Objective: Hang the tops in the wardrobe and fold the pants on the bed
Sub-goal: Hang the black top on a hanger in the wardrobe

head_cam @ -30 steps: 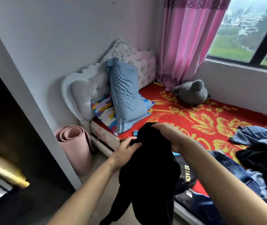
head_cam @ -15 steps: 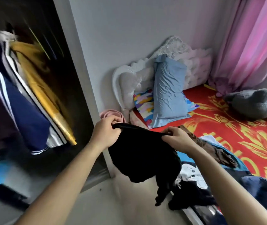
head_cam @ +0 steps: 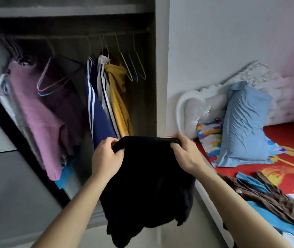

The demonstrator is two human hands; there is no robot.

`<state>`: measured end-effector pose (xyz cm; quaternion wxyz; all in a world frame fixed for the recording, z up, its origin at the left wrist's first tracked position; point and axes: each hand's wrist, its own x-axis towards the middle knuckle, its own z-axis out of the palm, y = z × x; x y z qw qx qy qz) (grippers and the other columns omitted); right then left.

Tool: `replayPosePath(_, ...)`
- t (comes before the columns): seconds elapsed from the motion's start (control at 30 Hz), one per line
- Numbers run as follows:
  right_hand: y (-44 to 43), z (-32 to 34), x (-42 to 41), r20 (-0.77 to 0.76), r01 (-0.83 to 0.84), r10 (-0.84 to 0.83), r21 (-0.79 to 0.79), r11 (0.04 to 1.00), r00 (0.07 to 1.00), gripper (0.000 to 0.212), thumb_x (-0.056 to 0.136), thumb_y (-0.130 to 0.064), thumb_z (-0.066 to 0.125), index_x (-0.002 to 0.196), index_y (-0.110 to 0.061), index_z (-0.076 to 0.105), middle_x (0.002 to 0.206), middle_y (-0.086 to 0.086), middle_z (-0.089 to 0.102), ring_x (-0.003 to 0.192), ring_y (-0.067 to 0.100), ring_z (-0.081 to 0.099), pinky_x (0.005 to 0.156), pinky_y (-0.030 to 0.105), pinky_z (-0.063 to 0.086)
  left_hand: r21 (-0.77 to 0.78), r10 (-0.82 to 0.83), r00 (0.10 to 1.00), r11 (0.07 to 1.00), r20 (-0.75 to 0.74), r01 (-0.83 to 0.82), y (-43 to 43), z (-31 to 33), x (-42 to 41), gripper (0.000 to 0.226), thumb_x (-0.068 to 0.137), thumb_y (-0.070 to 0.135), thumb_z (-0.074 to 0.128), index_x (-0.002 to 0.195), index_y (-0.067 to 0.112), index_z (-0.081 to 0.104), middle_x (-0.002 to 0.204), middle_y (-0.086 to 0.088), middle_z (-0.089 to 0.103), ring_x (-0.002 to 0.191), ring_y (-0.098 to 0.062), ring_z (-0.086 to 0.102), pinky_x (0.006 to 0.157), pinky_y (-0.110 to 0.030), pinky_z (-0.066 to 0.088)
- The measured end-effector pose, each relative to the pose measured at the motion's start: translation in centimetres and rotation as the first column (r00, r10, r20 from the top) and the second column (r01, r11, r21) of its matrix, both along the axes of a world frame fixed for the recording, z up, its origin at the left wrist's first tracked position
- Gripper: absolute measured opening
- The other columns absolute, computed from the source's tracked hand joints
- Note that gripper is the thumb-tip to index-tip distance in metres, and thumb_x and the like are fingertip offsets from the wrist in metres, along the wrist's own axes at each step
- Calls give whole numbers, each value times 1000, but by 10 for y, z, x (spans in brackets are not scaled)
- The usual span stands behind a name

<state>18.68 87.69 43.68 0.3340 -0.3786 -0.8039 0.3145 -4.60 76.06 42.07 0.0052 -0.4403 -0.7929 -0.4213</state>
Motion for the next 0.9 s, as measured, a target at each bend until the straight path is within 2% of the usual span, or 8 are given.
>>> replayPosePath(0.13,4,10,-71,66,-67,62,84,994,996,26,82,-41,43,93,-22,56,89,-5,61,86,14,58,75,35,45,-42,151,984,987,-95,-156,-12,-14,-58,11,90,27,62,97,20,66,89,-2,67,85,-28,64,63,-33,40)
replayPosePath(0.33,14,4,-169,-27,-85,84,-30,996,996,14,92,-28,48,90,-29,62,85,-13,65,85,2,59,74,26,44,1,94,995,996,29,-94,-4,-9,-127,27,98,28,53,112,8,62,105,-17,70,100,-40,64,79,-42,49)
replayPosePath(0.43,26,10,-196,-101,-62,52,-99,993,994,19,89,-29,44,88,-32,62,78,-19,64,81,-3,59,69,21,42,88,47,995,995,86,-54,10,11,-148,15,96,30,53,94,17,59,86,-4,69,87,-35,63,71,-38,44)
replayPosePath(0.5,41,17,-208,-131,-41,25,-122,992,991,21,92,-26,43,90,-32,63,80,-19,64,83,1,60,72,22,45,129,19,995,991,103,-32,25,25,-160,18,96,29,52,79,24,50,71,10,58,67,-18,55,65,-34,34)
replayPosePath(0.57,60,22,-217,-151,-30,7,-147,989,989,24,95,-22,43,95,-30,66,88,-13,67,92,8,62,82,29,49,157,-1,995,988,96,-15,43,35,-169,21,96,29,52,77,25,46,68,12,53,60,-5,46,63,-33,32)
replayPosePath(0.67,90,26,-232,-158,-41,6,-220,975,987,29,97,-20,41,98,-27,70,94,-6,70,99,14,64,90,34,49,176,-60,992,984,112,40,70,42,-178,18,97,29,51,80,25,46,72,10,56,66,-5,52,62,-32,37)
replayPosePath(0.77,122,31,-252,-176,-108,65,-248,963,982,31,96,-23,42,96,-27,73,94,-7,72,101,14,65,91,35,50,174,-100,983,982,155,73,96,45,-192,20,96,29,49,77,29,43,71,10,57,67,2,54,57,-16,33)
replayPosePath(0.9,168,43,-284,-280,-302,218,-304,904,935,45,85,-48,43,97,-18,74,90,0,68,88,18,64,85,33,48,181,-122,962,980,243,79,136,59,-218,14,94,23,46,80,19,46,76,2,57,73,-12,55,64,-25,41)
